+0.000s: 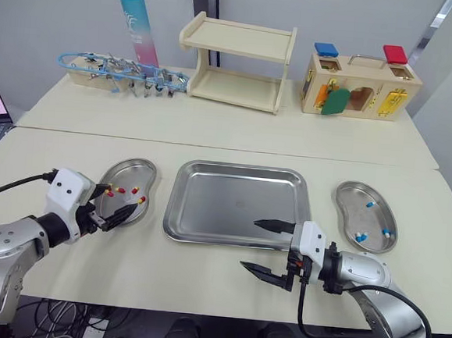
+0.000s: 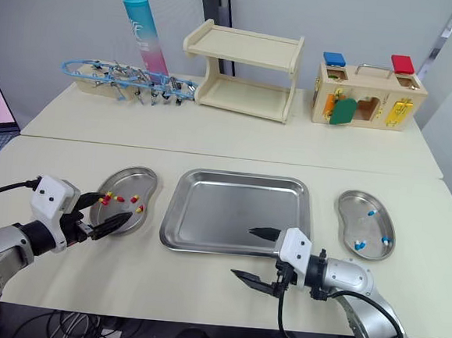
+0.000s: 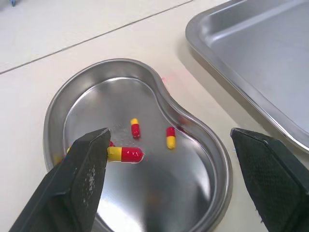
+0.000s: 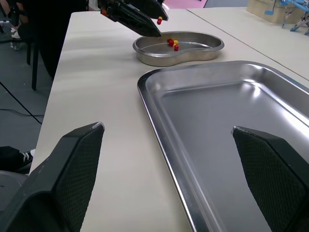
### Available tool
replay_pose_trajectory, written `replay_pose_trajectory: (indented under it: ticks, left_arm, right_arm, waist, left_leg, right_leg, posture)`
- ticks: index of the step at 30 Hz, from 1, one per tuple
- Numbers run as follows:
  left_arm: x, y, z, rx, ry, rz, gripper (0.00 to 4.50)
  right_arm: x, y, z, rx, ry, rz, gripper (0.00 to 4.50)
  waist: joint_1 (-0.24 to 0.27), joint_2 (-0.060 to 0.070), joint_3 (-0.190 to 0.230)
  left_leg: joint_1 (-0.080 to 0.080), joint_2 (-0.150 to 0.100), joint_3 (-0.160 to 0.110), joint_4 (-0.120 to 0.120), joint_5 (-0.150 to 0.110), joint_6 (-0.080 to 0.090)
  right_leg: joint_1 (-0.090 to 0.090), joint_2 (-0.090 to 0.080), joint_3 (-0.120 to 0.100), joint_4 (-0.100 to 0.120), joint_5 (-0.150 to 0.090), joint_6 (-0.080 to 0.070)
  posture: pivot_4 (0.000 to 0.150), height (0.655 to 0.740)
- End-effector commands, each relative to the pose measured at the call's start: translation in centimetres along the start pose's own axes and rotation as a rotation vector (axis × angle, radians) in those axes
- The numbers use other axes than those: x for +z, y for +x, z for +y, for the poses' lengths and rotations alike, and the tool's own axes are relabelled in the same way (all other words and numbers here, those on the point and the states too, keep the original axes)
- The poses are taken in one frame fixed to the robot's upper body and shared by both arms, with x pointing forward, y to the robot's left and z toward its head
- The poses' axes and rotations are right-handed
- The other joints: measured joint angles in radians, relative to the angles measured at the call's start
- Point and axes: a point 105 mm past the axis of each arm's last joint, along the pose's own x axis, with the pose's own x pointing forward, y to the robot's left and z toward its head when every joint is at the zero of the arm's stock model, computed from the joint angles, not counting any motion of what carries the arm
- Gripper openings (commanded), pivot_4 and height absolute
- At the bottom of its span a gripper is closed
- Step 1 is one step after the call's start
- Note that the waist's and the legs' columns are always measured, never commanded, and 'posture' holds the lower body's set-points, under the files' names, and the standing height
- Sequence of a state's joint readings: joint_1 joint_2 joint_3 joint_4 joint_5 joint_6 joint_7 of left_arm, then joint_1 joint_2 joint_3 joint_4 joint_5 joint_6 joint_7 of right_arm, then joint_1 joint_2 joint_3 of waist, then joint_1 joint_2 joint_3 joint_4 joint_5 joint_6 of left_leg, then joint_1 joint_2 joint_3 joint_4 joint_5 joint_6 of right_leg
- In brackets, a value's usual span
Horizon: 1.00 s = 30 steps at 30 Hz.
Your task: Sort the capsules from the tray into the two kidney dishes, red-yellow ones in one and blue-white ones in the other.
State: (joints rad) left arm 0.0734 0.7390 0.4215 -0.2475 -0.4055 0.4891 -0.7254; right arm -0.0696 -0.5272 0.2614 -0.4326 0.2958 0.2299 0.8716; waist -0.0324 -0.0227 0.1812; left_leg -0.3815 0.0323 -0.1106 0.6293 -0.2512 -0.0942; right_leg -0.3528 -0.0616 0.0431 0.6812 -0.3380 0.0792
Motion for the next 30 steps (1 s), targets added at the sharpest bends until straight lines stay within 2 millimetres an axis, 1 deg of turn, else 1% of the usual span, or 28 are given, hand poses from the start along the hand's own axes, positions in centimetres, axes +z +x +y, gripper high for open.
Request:
replay_pose_trajectory:
  ticks: [1, 3, 7, 11, 13, 15, 18, 20, 23, 25, 30]
  left_arm:
    - [1.8, -0.6, 0.8, 0.053, -0.028, -0.089, 4.08]
    - [1.5, -0.7, 1.2, 0.07, -0.02, -0.068, 4.08]
    - [0.4, -1.0, 2.0, 0.1, 0.123, 0.028, 4.08]
    - [-0.4, -1.0, 2.7, 0.126, 0.128, 0.071, 4.08]
    - [-1.4, -0.9, 2.3, 0.103, 0.075, 0.111, 4.08]
    - [-2.1, -0.5, 1.4, 0.064, -0.004, 0.118, 4.08]
    - [-1.0, 0.0, 0.6, 0.022, -0.035, 0.056, 4.08]
    - [-0.7, 0.1, 0.4, 0.012, -0.046, 0.041, 4.08]
    - [-0.6, 0.1, 0.2, -0.011, -0.043, 0.033, 4.08]
    - [-0.4, 0.2, -0.4, -0.047, -0.058, 0.029, 4.08]
    - [-1.2, 0.5, -1.8, -0.136, -0.069, 0.099, 4.08]
  right_arm:
    - [1.2, 0.2, 0.3, 0.014, -0.039, -0.035, 4.5]
    - [1.2, 0.2, 0.3, 0.013, -0.039, -0.036, 4.5]
    - [1.2, 0.2, 0.3, 0.014, -0.038, -0.036, 4.5]
    - [1.2, 0.2, 0.3, 0.014, -0.038, -0.037, 4.5]
    - [1.3, 0.2, 0.3, 0.014, -0.039, -0.039, 4.5]
    - [1.3, 0.3, 0.3, 0.013, -0.039, -0.04, 4.5]
    - [1.4, 0.3, 0.3, 0.012, -0.041, -0.042, 4.5]
    - [1.3, 0.3, 0.3, 0.01, -0.041, -0.042, 4.5]
    - [1.3, 0.3, 0.3, 0.009, -0.039, -0.04, 4.5]
    - [1.3, 0.3, 0.3, 0.008, -0.039, -0.04, 4.5]
    - [1.3, 0.4, 0.3, 0.009, -0.04, -0.042, 4.5]
  waist:
    - [0.0, 0.0, 0.0]
    - [0.0, 0.0, 0.0]
    - [-0.001, 0.0, 0.0]
    - [0.0, 0.0, 0.0]
    - [0.0, 0.0, 0.0]
    - [0.0, 0.0, 0.0]
    - [0.0, 0.0, 0.0]
    - [0.0, 0.0, 0.0]
    - [0.0, 0.0, 0.0]
    - [0.0, 0.0, 0.0]
    - [0.0, 0.0, 0.0]
  left_leg:
    - [0.0, 0.0, 0.0, 0.0, 0.0, 0.0]
    - [0.0, 0.0, 0.0, 0.0, 0.0, 0.0]
    - [0.0, 0.0, 0.0, 0.0, 0.0, 0.0]
    - [0.0, 0.0, 0.0, 0.0, 0.0, 0.0]
    - [0.0, 0.0, 0.0, 0.0, 0.0, 0.0]
    - [0.0, 0.0, 0.0, 0.0, 0.0, 0.0]
    - [0.0, 0.0, 0.0, 0.0, 0.0, 0.0]
    - [0.0, 0.0, 0.0, 0.0, 0.0, 0.0]
    - [0.0, 0.0, 0.0, 0.0, 0.0, 0.0]
    - [0.0, 0.0, 0.0, 0.0, 0.0, 0.0]
    - [0.0, 0.0, 0.0, 0.0, 0.0, 0.0]
  right_leg:
    - [0.0, 0.0, 0.0, 0.0, 0.0, 0.0]
    - [0.0, 0.0, 0.0, 0.0, 0.0, 0.0]
    - [0.0, 0.0, 0.0, 0.0, 0.0, 0.0]
    - [0.0, 0.0, 0.0, 0.0, 0.0, 0.0]
    - [0.0, 0.0, 0.0, 0.0, 0.0, 0.0]
    - [0.0, 0.0, 0.0, 0.0, 0.0, 0.0]
    - [0.0, 0.0, 0.0, 0.0, 0.0, 0.0]
    - [0.0, 0.0, 0.0, 0.0, 0.0, 0.0]
    - [0.0, 0.0, 0.0, 0.0, 0.0, 0.0]
    - [0.0, 0.0, 0.0, 0.0, 0.0, 0.0]
    - [0.0, 0.0, 0.0, 0.0, 0.0, 0.0]
  posture:
    - [0.15, 0.74]
    - [0.15, 0.74]
    - [0.15, 0.74]
    - [0.15, 0.74]
    - [0.15, 0.74]
    - [0.15, 0.74]
    - [0.15, 0.74]
    - [0.15, 0.74]
    - [0.15, 0.74]
    - [0.15, 0.74]
    - [0.15, 0.74]
